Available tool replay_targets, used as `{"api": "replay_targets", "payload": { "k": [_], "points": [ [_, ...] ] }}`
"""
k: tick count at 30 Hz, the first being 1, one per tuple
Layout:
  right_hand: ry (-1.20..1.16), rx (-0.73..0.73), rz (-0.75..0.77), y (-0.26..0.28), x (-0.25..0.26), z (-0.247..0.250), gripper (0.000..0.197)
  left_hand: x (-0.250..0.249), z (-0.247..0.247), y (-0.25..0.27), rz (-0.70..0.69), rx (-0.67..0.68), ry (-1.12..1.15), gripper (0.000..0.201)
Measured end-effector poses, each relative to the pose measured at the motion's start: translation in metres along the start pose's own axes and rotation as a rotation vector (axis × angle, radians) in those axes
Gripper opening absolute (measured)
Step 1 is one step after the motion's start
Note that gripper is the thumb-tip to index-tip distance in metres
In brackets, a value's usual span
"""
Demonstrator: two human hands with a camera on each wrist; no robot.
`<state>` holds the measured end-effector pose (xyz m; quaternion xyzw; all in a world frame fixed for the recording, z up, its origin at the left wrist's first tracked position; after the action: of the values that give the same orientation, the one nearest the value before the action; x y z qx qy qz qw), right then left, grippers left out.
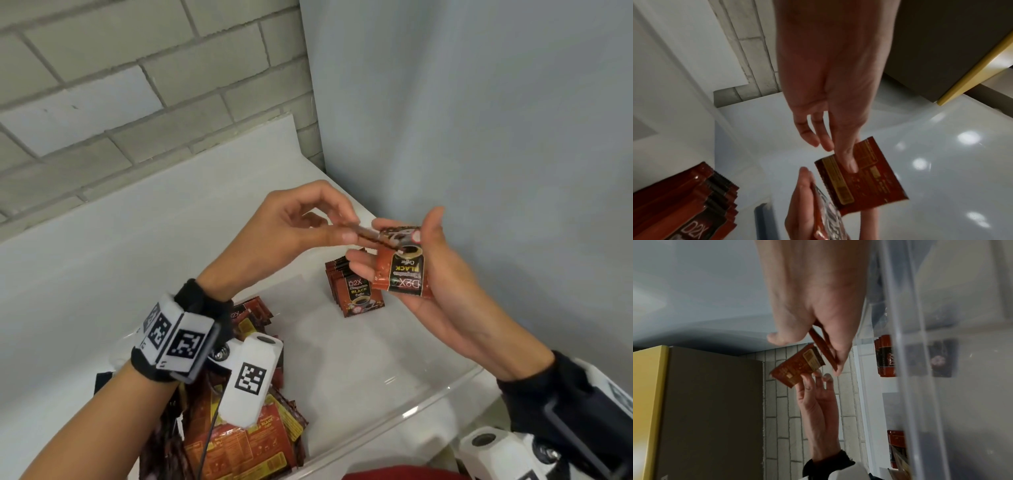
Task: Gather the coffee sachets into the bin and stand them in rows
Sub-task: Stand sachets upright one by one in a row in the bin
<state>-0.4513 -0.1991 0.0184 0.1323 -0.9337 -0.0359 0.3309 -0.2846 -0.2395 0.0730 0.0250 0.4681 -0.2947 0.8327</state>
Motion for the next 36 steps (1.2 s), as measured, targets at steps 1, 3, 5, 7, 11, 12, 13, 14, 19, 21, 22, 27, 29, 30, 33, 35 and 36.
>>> {"api": "replay_targets", "payload": {
  "k": [1, 3, 5, 7, 11, 12, 13, 14, 19, 21, 22, 27, 29, 30, 33, 35, 36],
  "points": [
    [0.01, -0.007, -0.03, 0.0, 0.0, 0.0, 0.084, 0.0, 0.0, 0.001, -0.021, 0.015, 0.007, 0.01],
    [0.061, 0.02, -0.074, 0.001, -0.001, 0.0, 0.072, 0.0, -0.001, 0.002, -0.047, 0.05, 0.031, 0.006],
    [0.1, 0.055, -0.074, 0.004, 0.0, -0.002, 0.052, 0.002, -0.004, 0.002, -0.051, 0.075, 0.04, 0.01],
    [0.113, 0.068, -0.062, 0.005, 0.001, -0.003, 0.04, 0.004, -0.005, 0.002, -0.04, 0.088, 0.04, 0.013],
    [0.087, 0.034, -0.02, 0.003, 0.004, 0.001, 0.044, 0.007, -0.005, 0.002, -0.019, 0.082, 0.02, 0.007],
    [0.079, 0.019, -0.003, 0.002, 0.004, 0.002, 0.044, 0.008, -0.005, 0.001, -0.005, 0.075, 0.021, 0.009],
    [0.066, 0.008, 0.016, 0.001, 0.005, 0.003, 0.044, 0.008, -0.006, 0.001, 0.013, 0.067, 0.023, 0.014],
    [0.047, 0.001, 0.035, 0.002, 0.005, 0.003, 0.043, 0.007, -0.006, 0.001, 0.039, 0.064, 0.031, 0.019],
    [-0.027, -0.02, 0.11, 0.001, 0.008, 0.004, 0.041, 0.004, -0.006, 0.001, 0.173, 0.113, 0.118, 0.035],
    [-0.029, -0.019, 0.121, 0.001, 0.008, 0.004, 0.043, 0.002, -0.007, 0.001, 0.18, 0.135, 0.109, 0.043],
    [-0.024, -0.019, 0.122, 0.001, 0.008, 0.004, 0.044, 0.002, -0.007, 0.001, 0.179, 0.135, 0.091, 0.048],
    [-0.004, -0.007, 0.125, 0.002, 0.007, 0.004, 0.049, -0.001, -0.005, -0.001, 0.139, 0.126, -0.009, 0.032],
    [-0.003, -0.009, 0.15, 0.002, 0.007, 0.003, 0.048, 0.001, -0.003, 0.0, 0.124, 0.157, -0.054, 0.023],
    [-0.002, -0.021, 0.171, 0.002, 0.008, 0.003, 0.047, 0.001, -0.002, 0.0, 0.114, 0.182, -0.086, 0.022],
    [-0.024, -0.081, 0.236, 0.002, 0.01, 0.005, 0.043, 0.002, -0.007, 0.002, 0.054, 0.32, -0.239, 0.023],
    [-0.034, -0.102, 0.26, 0.002, 0.011, 0.006, 0.04, 0.005, -0.015, 0.003, -0.002, 0.413, -0.357, 0.024],
    [-0.033, -0.107, 0.268, 0.002, 0.011, 0.006, 0.039, 0.008, -0.02, 0.003, -0.032, 0.453, -0.404, 0.025]
  ]
}}
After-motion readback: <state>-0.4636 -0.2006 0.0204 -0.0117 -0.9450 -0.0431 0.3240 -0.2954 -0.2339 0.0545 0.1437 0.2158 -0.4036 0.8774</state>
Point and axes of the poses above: each hand's wrist, its own y-axis away from the middle knuckle, its own z-axis out of the back of the hand, x = y × z, the point moved 3 cm from there along -y, towards the middle knuckle, and after that the axes turned 15 degrees about -y, right-handed, at the moved point
